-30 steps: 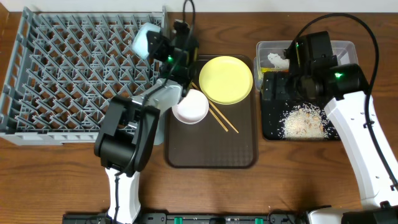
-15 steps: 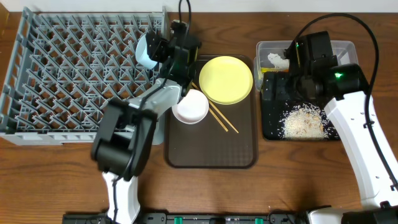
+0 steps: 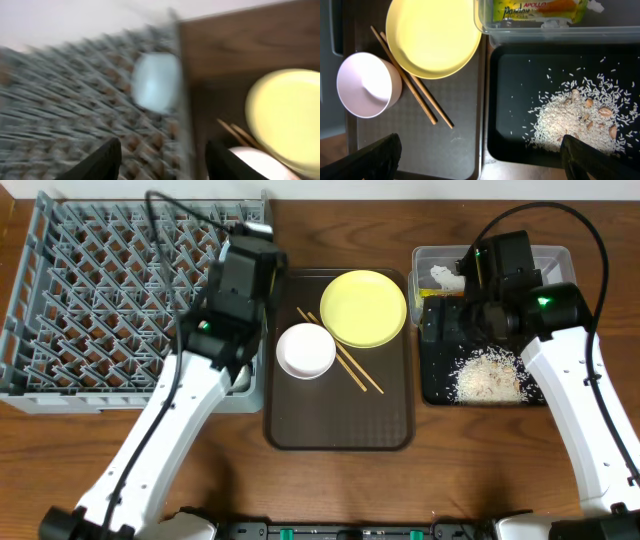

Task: Sort waste into correct bins and load items into the dishwasher
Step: 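Move the left gripper back over the pale pink bowl on the tray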

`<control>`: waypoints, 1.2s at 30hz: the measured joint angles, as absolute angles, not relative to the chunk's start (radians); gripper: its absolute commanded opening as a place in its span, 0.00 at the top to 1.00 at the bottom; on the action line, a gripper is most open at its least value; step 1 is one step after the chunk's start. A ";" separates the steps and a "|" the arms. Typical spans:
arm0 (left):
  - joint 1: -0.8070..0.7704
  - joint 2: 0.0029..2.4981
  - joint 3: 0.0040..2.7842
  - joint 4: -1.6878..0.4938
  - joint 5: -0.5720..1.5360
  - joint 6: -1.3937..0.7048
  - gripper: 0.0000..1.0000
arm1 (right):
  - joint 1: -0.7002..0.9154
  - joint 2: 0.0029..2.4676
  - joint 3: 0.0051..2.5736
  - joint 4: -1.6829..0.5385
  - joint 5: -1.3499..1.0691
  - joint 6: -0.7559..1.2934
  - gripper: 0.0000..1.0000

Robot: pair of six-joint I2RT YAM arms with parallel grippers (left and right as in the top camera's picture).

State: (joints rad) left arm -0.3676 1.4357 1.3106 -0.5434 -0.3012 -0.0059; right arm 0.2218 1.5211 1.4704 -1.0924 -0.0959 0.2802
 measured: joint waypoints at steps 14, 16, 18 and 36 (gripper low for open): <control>-0.368 1.460 1.310 -0.847 0.019 -0.215 0.36 | 0.222 1.521 1.470 -1.092 -0.096 0.280 0.01; -0.368 1.460 1.310 -0.849 0.028 -0.233 0.36 | 0.222 1.521 1.470 -1.092 -0.096 0.280 0.01; -0.368 1.460 1.310 -0.850 0.037 -0.242 0.36 | 0.222 1.521 1.470 -1.092 -0.096 0.280 0.01; -0.368 1.460 1.310 -0.870 0.121 -0.266 0.23 | 0.222 1.521 1.470 -1.092 -0.096 0.280 0.01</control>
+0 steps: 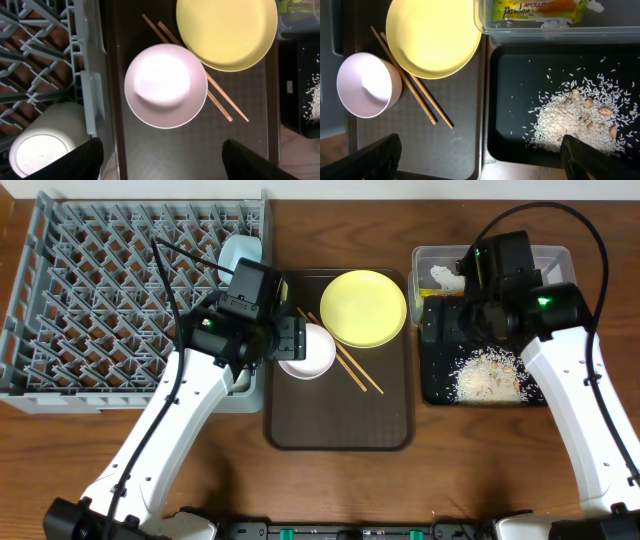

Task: Sort waste into correct bins and load items into the dishwasher
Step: 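Move the left gripper back over the pale pink bowl on the tray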

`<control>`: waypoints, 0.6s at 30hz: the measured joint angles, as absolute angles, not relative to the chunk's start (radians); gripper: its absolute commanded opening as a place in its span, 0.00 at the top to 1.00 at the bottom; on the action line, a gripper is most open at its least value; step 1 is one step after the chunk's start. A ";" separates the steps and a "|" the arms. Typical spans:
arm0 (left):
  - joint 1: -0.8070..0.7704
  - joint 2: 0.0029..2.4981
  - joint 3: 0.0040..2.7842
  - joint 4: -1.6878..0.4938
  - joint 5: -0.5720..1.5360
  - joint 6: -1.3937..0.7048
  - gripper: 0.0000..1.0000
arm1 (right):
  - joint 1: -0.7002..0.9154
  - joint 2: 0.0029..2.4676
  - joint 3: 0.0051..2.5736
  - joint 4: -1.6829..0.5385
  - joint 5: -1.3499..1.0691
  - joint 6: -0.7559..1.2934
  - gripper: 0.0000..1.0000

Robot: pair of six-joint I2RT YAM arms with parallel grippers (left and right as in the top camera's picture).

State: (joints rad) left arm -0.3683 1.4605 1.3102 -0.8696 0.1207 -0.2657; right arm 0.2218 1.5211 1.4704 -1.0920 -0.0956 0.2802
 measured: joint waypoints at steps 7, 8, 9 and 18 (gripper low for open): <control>-0.368 1.460 1.301 -0.896 0.116 -0.318 0.25 | 0.222 1.521 1.470 -1.092 -0.096 0.280 0.01; -0.368 1.460 1.301 -0.900 0.113 -0.323 0.25 | 0.222 1.521 1.470 -1.092 -0.096 0.280 0.01; -0.368 1.460 1.300 -0.904 0.107 -0.337 0.26 | 0.222 1.521 1.470 -1.092 -0.096 0.280 0.01; -0.368 1.460 1.300 -0.936 0.043 -0.435 0.29 | 0.222 1.521 1.470 -1.092 -0.096 0.280 0.01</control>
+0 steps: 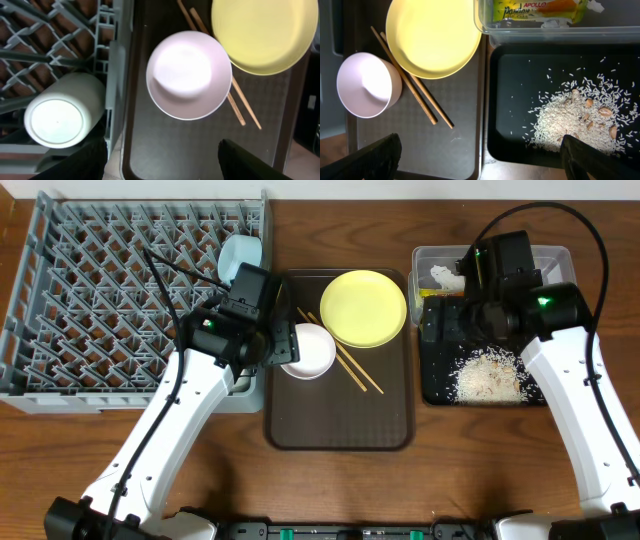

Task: Sort waste into correct bins and load items into the dishwasher
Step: 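Move the left gripper back over the pale pink bowl on the tray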

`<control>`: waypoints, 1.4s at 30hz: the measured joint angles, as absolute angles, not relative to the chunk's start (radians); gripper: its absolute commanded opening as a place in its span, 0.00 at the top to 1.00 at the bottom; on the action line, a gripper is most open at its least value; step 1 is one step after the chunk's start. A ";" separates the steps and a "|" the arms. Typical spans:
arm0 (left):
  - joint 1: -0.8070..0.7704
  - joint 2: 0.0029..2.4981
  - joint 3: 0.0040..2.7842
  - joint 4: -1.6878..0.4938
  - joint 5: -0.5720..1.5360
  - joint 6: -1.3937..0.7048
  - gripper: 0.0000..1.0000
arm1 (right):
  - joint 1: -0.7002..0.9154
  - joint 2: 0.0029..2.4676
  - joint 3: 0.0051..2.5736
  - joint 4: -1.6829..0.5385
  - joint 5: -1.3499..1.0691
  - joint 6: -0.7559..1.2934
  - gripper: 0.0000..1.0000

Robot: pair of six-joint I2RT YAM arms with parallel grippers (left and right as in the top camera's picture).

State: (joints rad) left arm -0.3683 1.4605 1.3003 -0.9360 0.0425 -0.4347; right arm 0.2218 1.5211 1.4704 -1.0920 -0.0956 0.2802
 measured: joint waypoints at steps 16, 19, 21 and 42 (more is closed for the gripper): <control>-0.368 1.531 1.300 -0.950 0.022 -0.524 0.30 | 0.222 1.521 1.470 -1.092 -0.096 0.280 0.01; -0.368 1.547 1.300 -0.950 0.022 -0.528 0.30 | 0.222 1.521 1.470 -1.092 -0.096 0.280 0.01; -0.368 1.552 1.300 -0.950 0.021 -0.530 0.31 | 0.222 1.521 1.470 -1.092 -0.096 0.280 0.01; -0.368 1.658 1.300 -0.960 -0.104 -0.663 0.39 | 0.222 1.521 1.470 -1.092 -0.096 0.280 0.01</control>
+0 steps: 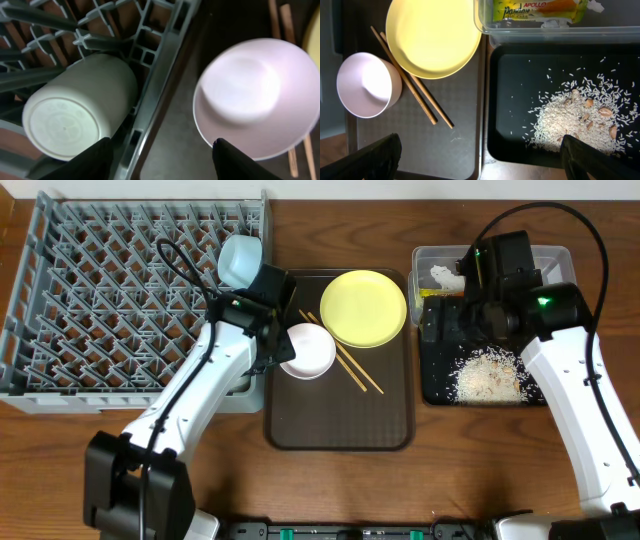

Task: Sort waste into correct bins and load items into the dishwasher
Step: 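Move the left gripper back over the pale pink bowl on the tray, then lower the left gripper onto the pink bowl rim and grasp it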

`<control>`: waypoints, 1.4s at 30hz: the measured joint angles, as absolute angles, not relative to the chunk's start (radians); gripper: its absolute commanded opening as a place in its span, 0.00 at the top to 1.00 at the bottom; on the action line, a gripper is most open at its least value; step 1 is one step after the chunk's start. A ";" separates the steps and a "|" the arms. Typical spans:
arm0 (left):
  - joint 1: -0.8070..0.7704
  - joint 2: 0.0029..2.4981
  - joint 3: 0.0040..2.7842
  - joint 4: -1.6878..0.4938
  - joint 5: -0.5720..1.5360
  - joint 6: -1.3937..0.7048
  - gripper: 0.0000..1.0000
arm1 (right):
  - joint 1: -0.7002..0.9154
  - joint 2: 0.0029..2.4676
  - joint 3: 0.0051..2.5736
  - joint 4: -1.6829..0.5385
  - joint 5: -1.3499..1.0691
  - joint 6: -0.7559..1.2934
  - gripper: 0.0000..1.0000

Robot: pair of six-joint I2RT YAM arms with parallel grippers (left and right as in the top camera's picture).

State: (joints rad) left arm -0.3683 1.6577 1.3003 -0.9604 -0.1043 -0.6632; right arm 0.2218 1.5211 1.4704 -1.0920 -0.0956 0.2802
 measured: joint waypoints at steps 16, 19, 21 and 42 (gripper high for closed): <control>-0.598 1.698 1.300 -0.937 -0.303 -0.700 0.42 | 0.222 1.521 1.470 -1.092 -0.096 0.280 0.01; -0.595 1.702 1.300 -0.937 -0.329 -0.747 0.42 | 0.222 1.521 1.470 -1.092 -0.096 0.280 0.01; -0.589 1.713 1.300 -0.930 -0.342 -0.783 0.43 | 0.222 1.521 1.470 -1.092 -0.096 0.280 0.01; -0.597 1.820 1.299 -0.882 -0.343 -0.854 0.47 | 0.222 1.521 1.470 -1.092 -0.096 0.280 0.01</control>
